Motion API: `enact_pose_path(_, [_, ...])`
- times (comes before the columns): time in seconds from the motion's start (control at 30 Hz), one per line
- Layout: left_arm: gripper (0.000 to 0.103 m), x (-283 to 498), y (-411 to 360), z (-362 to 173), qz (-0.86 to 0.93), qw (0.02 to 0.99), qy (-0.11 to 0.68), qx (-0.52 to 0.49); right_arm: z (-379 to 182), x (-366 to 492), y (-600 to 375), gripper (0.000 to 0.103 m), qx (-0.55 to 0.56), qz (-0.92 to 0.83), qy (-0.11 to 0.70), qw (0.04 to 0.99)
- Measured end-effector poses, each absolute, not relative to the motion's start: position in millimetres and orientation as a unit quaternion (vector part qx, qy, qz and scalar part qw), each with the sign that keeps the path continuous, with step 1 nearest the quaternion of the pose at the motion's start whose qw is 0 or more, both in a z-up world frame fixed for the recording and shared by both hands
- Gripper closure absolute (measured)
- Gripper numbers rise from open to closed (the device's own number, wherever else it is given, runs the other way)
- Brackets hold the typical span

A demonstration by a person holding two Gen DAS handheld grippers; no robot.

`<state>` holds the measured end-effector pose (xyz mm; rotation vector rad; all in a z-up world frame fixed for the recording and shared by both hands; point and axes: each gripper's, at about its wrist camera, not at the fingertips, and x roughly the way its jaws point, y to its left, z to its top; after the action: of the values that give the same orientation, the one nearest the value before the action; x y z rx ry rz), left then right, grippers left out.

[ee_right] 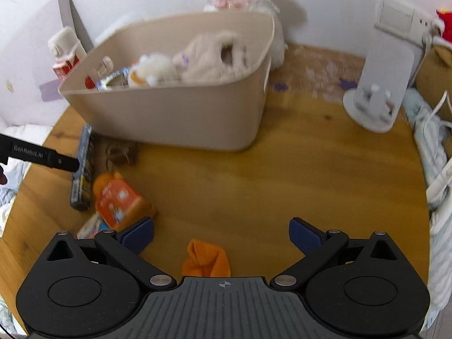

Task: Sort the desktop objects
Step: 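Move both tools back toward the remaining items on the table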

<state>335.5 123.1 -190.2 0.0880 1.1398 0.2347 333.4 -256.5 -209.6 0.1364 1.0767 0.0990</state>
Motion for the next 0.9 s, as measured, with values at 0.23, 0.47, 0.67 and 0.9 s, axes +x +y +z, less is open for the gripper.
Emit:
enact_pose_path(0.23, [0.023, 343.2, 124.5, -200.3, 0.114, 0.83, 0.544, 0.038, -234.3, 327.3, -254.0, 0.0, 0.069, 0.046, 0.545, 0.834])
enact_pose_path(0.47, [0.023, 350.9, 123.3, -213.9, 0.107, 0.823, 0.556, 0.044, -250.4, 332.8, -247.6, 0.0, 0.053, 0.049, 0.574, 0.816])
enact_pose_path(0.67, [0.023, 355.7, 123.4, -224.0, 0.107, 0.817, 0.564, 0.052, -257.3, 337.3, -245.9, 0.0, 0.05, 0.056, 0.586, 0.807])
enact_pose_path(0.9, [0.02, 359.5, 119.3, -227.0, 0.106, 0.821, 0.557, 0.072, -261.2, 345.0, -237.4, 0.0, -0.002, 0.053, 0.592, 0.804])
